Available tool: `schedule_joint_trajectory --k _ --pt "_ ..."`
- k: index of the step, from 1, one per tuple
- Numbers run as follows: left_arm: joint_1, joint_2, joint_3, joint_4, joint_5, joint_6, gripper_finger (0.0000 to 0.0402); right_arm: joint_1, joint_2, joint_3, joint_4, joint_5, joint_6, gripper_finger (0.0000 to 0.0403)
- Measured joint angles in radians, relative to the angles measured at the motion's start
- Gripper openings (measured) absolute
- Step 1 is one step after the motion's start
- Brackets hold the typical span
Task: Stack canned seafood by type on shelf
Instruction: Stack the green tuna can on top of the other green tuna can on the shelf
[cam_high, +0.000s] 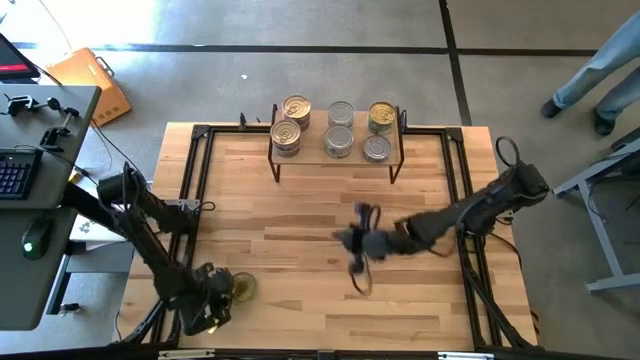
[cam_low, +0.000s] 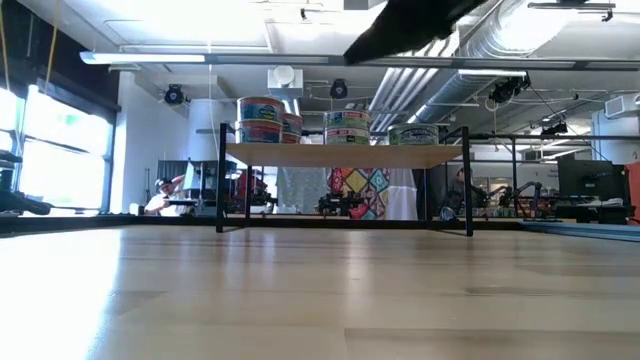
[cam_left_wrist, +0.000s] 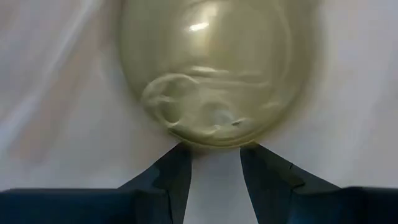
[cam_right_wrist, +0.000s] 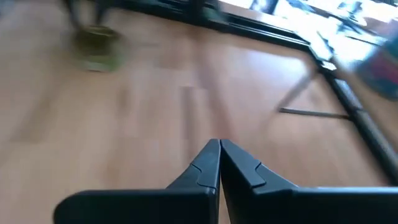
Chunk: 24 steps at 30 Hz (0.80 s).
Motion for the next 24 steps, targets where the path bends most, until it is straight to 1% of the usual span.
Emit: schedule_joint_trajectory --k 3,5,7,9,11,14,17,18,20,22,24 --pt "0.077 0.015 -0.027 0.169 -0.044 0.125 0.0129 0.098 0.0 0.0 -0.007 0.004 0.025 0.0002" --pt "0.135 0.025 -0.019 0.274 -0.087 0.272 0.0129 0.15 0.0 0.0 -0.014 0.015 0.034 0.0002" --pt "0.183 0.016 0.003 0.321 -0.1 0.427 0.0129 0.192 0.0 0.0 -0.016 0.034 0.036 0.0002" --pt "0.206 0.013 0.032 0.323 -0.086 0.553 0.0129 0.221 0.0 0.0 -0.031 0.042 0.053 0.0002" --pt "0.224 0.014 0.057 0.297 -0.085 0.648 0.0129 0.239 0.0 0.0 -0.069 0.042 0.104 0.0002" --pt "0.25 0.014 0.074 0.305 -0.149 0.785 0.0129 0.258 0.0 -0.006 -0.158 0.043 0.245 0.0002" --pt "0.269 0.014 0.073 0.301 -0.228 0.918 0.0129 0.276 -0.001 -0.089 -0.156 0.051 0.381 0.0002" --pt "0.278 0.015 0.073 0.303 -0.252 0.968 0.0129 0.283 0.0 -0.14 -0.115 0.057 0.416 0.0002" --pt "0.3 0.017 0.073 0.305 -0.303 1.076 0.0129 0.294 0.0 -0.258 0.042 0.06 0.476 0.0002" --pt "0.324 0.017 0.073 0.313 -0.338 1.208 0.0129 0.299 0.001 -0.385 0.27 0.039 0.527 0.0006" --pt "0.354 0.017 0.073 0.334 -0.341 1.354 0.0133 0.298 0.004 -0.49 0.506 0.014 0.561 0.0016"
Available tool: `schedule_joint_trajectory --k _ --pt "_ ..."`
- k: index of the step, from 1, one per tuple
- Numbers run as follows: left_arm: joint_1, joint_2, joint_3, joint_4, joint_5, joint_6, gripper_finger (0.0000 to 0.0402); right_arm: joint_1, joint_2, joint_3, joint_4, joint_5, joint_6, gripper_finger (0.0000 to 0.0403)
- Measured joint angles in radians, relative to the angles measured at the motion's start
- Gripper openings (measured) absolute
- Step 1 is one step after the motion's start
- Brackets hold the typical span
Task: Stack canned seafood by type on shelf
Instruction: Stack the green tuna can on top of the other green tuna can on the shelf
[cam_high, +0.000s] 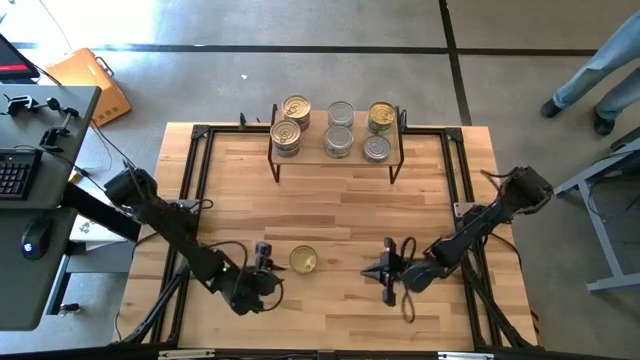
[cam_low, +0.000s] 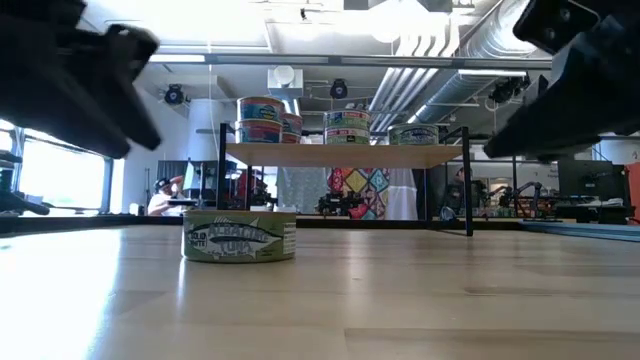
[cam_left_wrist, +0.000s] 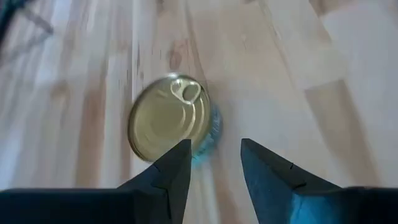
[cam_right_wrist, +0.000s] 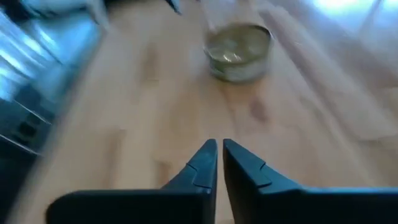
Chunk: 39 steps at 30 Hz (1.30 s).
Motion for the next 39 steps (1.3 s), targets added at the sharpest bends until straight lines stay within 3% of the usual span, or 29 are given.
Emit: schedule_joint_trajectory --k 2,5,10,14,17,21,27,32,39 --pt "0.037 0.0 0.0 0.03 0.029 0.134 0.0142 -0.003 0.007 -0.075 0.206 -0.06 0.009 0.003" --pt "0.105 0.004 0.0 0.087 0.124 0.283 0.0163 -0.003 0.023 -0.117 0.351 -0.064 -0.024 0.0054" --pt "0.2 0.057 0.0 0.111 0.265 0.442 0.0202 -0.004 0.052 -0.078 0.355 0.022 -0.168 0.0078" --pt "0.247 0.13 0.0 0.136 0.334 0.518 0.0209 -0.003 0.072 -0.037 0.352 0.028 -0.254 0.0083" --pt "0.256 0.179 0.005 0.196 0.319 0.558 0.019 -0.004 0.078 -0.022 0.349 0.026 -0.285 0.0083" --pt "0.257 0.222 0.005 0.261 0.302 0.581 0.0126 -0.007 0.093 -0.005 0.332 0.035 -0.369 0.0083" --pt "0.256 0.211 0.003 0.299 0.324 0.521 0.0013 -0.055 0.174 0.081 0.317 -0.143 -0.564 0.0083" --pt "0.243 0.157 -0.005 0.307 0.335 0.434 0.0004 -0.099 0.229 0.203 0.213 -0.196 -0.677 0.0099" --pt "0.222 0.095 -0.003 0.316 0.33 0.375 0.0001 -0.131 0.234 0.401 -0.126 -0.191 -0.839 0.019"
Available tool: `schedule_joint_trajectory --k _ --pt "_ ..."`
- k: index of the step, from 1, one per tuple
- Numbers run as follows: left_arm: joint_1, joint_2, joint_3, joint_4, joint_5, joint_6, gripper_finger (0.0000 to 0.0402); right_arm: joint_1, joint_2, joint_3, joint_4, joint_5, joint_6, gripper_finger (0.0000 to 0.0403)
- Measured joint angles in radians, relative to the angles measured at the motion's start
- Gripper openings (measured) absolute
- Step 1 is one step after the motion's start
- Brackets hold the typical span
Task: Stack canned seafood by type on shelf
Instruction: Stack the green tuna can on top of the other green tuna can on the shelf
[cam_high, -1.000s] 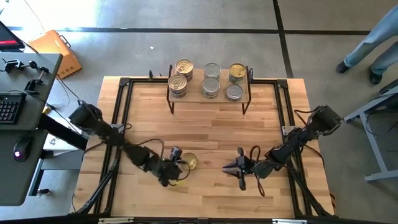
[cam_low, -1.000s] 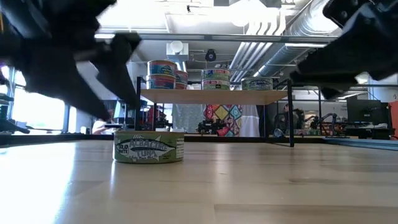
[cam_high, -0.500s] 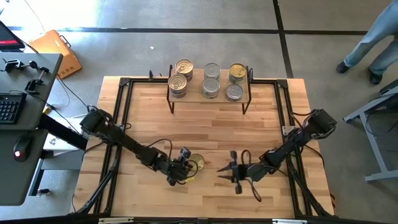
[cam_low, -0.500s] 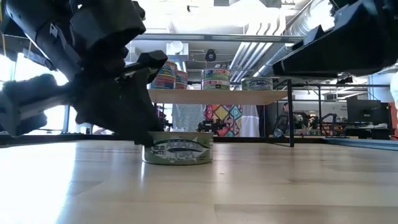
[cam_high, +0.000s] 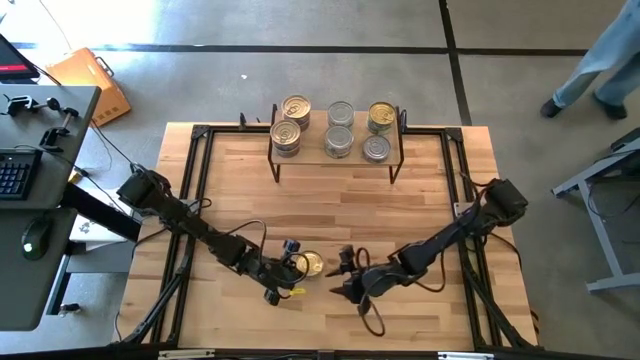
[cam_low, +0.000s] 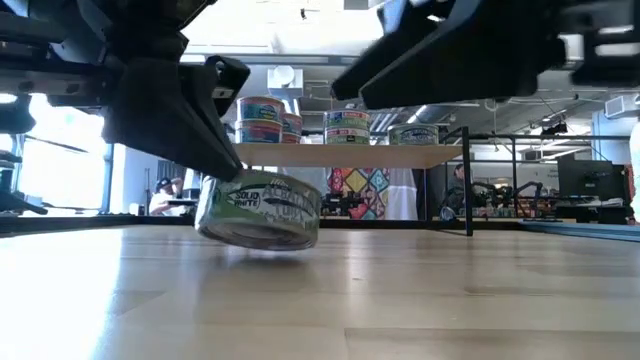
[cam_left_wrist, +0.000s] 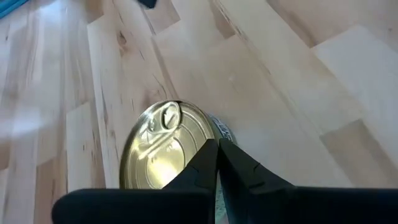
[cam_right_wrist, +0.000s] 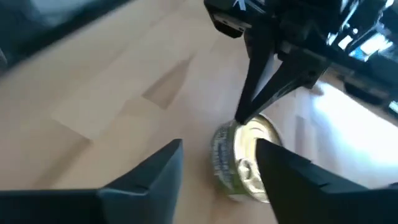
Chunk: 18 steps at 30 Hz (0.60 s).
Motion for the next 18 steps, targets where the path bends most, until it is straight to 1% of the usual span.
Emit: schedule_joint_trajectory --k 3,6,10,11,14,18 --pt "-0.001 -0.003 0.0 0.005 -0.005 -0.008 0.0001 -0.008 0.024 0.039 -0.053 0.003 -0.109 0.0225" --pt "-0.001 -0.004 -0.007 0.027 -0.008 -0.035 0.0 -0.013 0.089 0.051 -0.03 0.027 -0.206 0.0239" --pt "-0.001 -0.005 -0.055 0.115 -0.019 -0.052 0.0 -0.006 0.205 0.07 0.079 0.203 -0.308 0.0239" --pt "-0.001 -0.005 -0.067 0.138 -0.02 -0.056 0.0 -0.006 0.23 0.077 0.108 0.227 -0.325 0.0239" --pt "-0.001 -0.005 -0.098 0.191 -0.021 -0.076 0.0 -0.006 0.292 0.1 0.185 0.257 -0.345 0.0239" --pt "-0.001 -0.006 -0.136 0.309 -0.023 -0.077 0.0 -0.009 0.341 0.142 0.225 0.357 -0.342 0.0238"
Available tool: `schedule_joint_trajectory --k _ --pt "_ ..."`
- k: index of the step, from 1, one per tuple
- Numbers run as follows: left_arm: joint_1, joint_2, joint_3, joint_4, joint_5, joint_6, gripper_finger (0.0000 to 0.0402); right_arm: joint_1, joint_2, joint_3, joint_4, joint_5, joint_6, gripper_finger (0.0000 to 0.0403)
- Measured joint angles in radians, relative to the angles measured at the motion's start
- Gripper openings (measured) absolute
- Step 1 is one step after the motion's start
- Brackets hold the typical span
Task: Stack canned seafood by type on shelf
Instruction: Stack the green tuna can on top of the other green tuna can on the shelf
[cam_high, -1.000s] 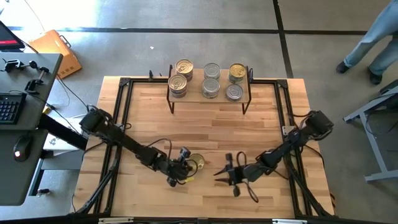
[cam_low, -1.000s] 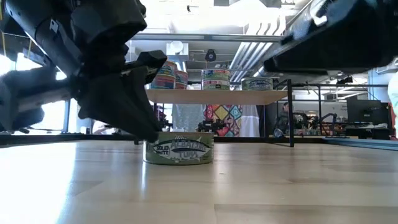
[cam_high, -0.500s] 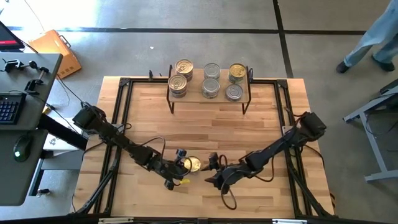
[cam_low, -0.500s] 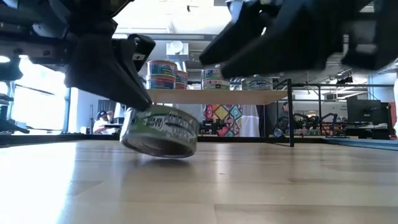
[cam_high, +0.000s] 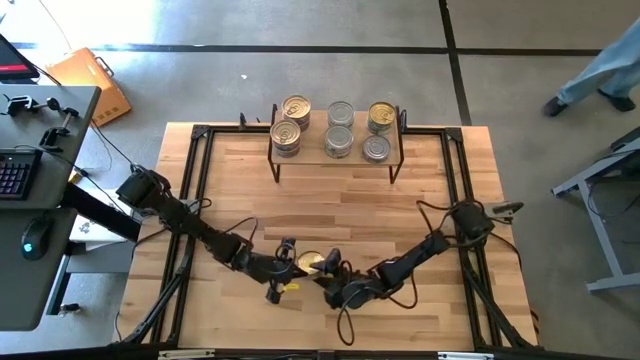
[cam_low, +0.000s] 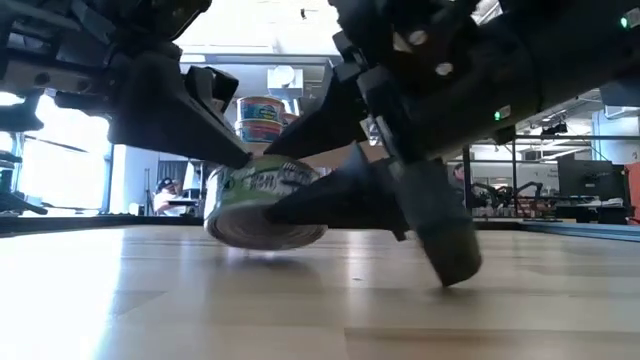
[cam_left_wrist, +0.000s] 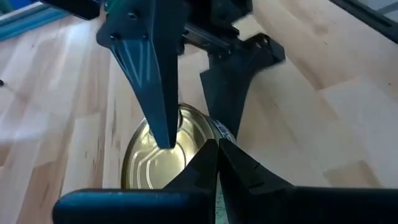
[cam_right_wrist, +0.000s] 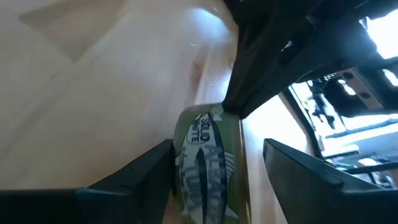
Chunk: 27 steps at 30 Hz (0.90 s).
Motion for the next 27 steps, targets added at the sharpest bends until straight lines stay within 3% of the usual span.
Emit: schedule_joint_trajectory --k 6,12,19,27 --pt "-0.008 -0.002 -0.004 0.017 -0.004 -0.002 0.0 -0.001 0.007 0.023 -0.017 0.005 -0.006 0.0207" --pt "-0.014 -0.003 -0.004 0.019 -0.013 -0.022 0.0 0.0 0.006 0.028 -0.076 -0.007 0.071 0.0121" --pt "-0.016 -0.002 -0.002 -0.004 -0.051 -0.043 0.0019 0.031 -0.009 0.027 -0.164 0.016 0.191 0.0117" --pt "-0.017 -0.002 -0.002 -0.143 -0.164 -0.108 0.0043 0.125 -0.139 0.02 -0.545 0.117 0.458 0.0117"
